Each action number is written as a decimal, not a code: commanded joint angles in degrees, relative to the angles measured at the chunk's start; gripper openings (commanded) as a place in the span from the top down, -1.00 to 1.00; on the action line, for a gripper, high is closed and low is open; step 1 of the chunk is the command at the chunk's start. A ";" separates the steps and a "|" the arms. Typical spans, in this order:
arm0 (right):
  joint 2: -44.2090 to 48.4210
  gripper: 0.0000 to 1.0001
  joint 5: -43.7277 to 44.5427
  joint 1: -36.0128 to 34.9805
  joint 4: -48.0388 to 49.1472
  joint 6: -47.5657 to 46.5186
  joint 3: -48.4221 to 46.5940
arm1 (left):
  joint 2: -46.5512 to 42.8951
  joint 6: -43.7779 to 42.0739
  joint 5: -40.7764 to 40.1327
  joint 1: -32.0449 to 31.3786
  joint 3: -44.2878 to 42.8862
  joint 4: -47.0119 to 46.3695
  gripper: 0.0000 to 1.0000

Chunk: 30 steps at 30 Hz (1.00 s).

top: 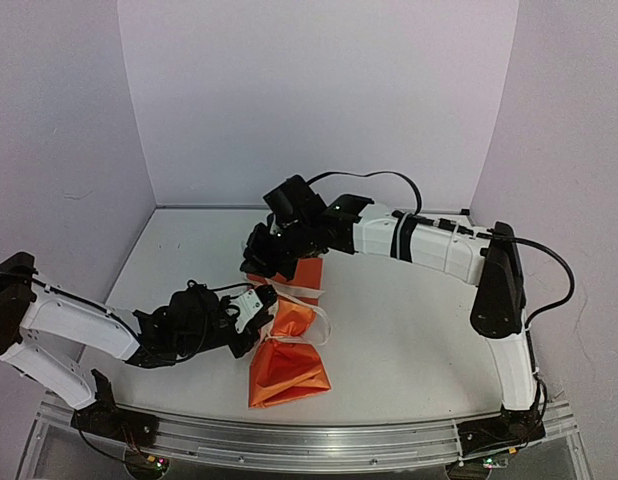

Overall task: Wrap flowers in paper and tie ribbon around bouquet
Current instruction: Cross the half-tied ribbon over the folded bouquet.

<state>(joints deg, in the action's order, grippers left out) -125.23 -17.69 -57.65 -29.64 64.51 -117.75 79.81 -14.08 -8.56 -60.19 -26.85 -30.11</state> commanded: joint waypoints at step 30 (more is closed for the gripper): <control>21.66 -0.60 11.58 3.35 -7.04 -20.84 22.24 | 0.62 6.24 -5.41 -0.98 2.57 -7.73 0.98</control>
<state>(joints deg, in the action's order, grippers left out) -114.34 -12.71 -55.88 -36.55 49.57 -103.87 79.98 -10.04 -12.91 -61.08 -24.60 -33.97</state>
